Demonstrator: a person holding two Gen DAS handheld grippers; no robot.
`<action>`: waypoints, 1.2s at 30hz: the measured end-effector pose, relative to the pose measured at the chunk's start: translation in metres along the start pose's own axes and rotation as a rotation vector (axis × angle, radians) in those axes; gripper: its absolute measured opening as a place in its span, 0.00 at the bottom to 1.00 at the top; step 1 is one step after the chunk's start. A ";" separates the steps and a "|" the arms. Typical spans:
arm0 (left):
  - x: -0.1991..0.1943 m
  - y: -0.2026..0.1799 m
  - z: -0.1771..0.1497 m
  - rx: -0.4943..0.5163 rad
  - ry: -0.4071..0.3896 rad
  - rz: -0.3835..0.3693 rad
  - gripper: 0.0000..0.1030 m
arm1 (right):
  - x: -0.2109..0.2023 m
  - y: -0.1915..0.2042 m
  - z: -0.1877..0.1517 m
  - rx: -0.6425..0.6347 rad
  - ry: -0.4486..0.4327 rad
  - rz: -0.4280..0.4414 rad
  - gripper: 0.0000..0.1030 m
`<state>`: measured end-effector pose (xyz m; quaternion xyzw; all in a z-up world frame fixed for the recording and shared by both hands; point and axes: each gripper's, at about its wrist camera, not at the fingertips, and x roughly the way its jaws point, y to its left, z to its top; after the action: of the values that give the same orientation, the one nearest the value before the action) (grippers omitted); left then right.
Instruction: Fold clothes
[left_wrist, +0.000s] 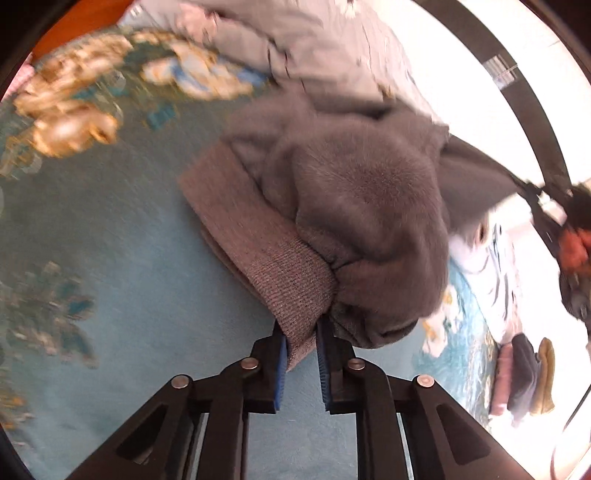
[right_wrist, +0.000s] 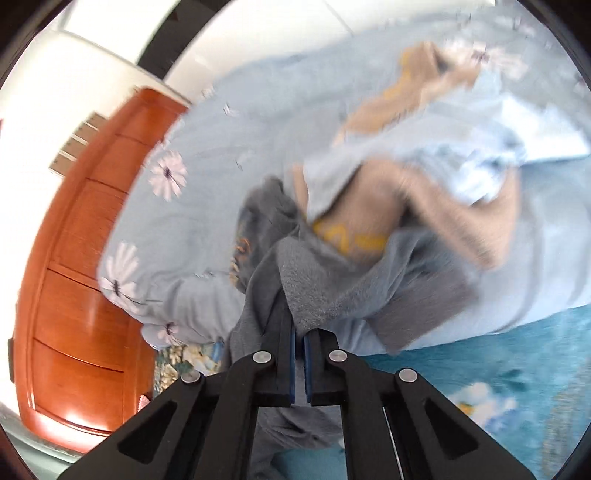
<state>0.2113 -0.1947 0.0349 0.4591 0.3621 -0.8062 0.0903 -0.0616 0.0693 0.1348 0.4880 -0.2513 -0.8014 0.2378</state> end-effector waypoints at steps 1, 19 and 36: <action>-0.012 0.001 0.003 -0.001 -0.031 0.008 0.14 | -0.019 0.000 -0.001 -0.006 -0.028 0.006 0.03; -0.177 0.030 -0.017 0.099 -0.303 -0.025 0.11 | -0.334 -0.057 -0.135 -0.058 -0.313 -0.019 0.03; -0.052 0.086 0.020 -0.002 -0.055 0.276 0.11 | -0.102 -0.138 -0.075 0.109 0.064 -0.279 0.03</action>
<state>0.2680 -0.2801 0.0400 0.4823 0.2937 -0.7980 0.2104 0.0290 0.2257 0.0848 0.5558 -0.2165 -0.7957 0.1053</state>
